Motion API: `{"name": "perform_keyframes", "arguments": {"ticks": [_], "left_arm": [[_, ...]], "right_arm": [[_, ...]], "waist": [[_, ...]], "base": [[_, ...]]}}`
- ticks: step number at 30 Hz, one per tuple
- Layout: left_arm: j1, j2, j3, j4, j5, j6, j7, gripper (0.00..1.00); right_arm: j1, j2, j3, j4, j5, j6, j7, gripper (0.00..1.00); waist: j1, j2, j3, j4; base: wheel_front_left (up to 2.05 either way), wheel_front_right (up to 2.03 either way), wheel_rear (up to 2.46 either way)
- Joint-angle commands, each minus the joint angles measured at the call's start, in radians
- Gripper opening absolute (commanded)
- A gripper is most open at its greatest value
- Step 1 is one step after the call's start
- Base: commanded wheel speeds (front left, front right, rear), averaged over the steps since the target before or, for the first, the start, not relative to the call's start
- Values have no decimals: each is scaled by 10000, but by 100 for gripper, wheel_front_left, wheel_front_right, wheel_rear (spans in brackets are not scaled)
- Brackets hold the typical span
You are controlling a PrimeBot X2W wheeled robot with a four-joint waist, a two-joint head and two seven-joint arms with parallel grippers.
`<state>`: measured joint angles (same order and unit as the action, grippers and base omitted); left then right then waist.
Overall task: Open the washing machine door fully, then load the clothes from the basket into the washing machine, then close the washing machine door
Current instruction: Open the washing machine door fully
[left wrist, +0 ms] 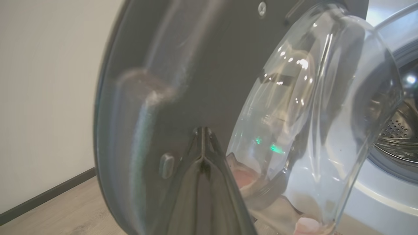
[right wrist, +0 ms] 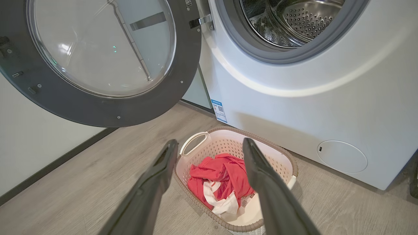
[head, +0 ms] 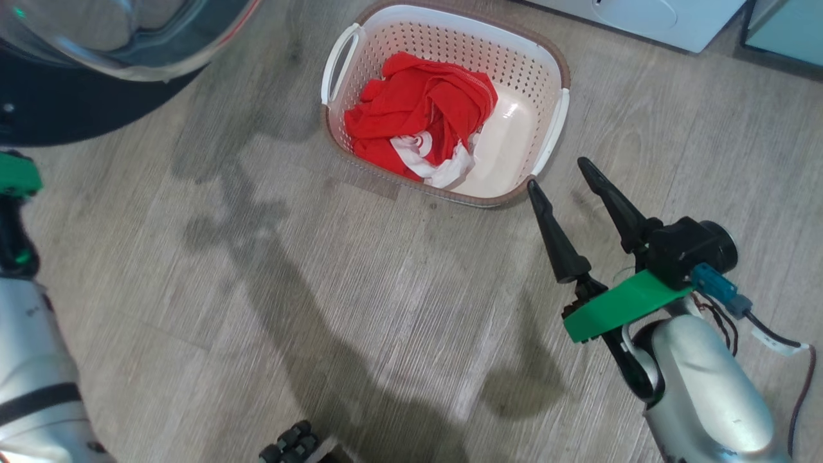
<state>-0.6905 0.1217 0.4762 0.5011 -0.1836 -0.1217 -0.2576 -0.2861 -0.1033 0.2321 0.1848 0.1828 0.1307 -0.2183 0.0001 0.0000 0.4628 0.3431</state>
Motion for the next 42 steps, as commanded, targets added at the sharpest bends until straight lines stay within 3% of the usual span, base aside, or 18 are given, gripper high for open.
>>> {"name": "perform_keyframes", "arguments": {"ticks": [1,6,15,28,42], "left_arm": [[-160,742,360,-201,85,-29,-42,0],[-522,1147,621,384,311,-64,-42,0],[-371,1009,550,482,653,-85,-42,0],[1670,357,-1378,-908,550,-89,-42,0],[4067,-123,-2807,-2533,371,-89,-42,0]], "right_arm": [[-151,35,219,-376,-103,0,73,100],[-130,-85,219,-551,-130,0,201,100],[-12,-67,183,-491,-100,0,205,100],[220,284,-170,313,264,0,-300,100],[567,491,-773,497,662,0,-430,100]], "waist": [[-1,0,43,-11],[-1,0,237,-78],[-1,0,-102,-112],[-1,0,-1932,-519],[-1,0,-3562,-1928]], "base": [[0,0,0],[0,0,0],[0,0,0],[0,0,0],[0,0,0]]}}
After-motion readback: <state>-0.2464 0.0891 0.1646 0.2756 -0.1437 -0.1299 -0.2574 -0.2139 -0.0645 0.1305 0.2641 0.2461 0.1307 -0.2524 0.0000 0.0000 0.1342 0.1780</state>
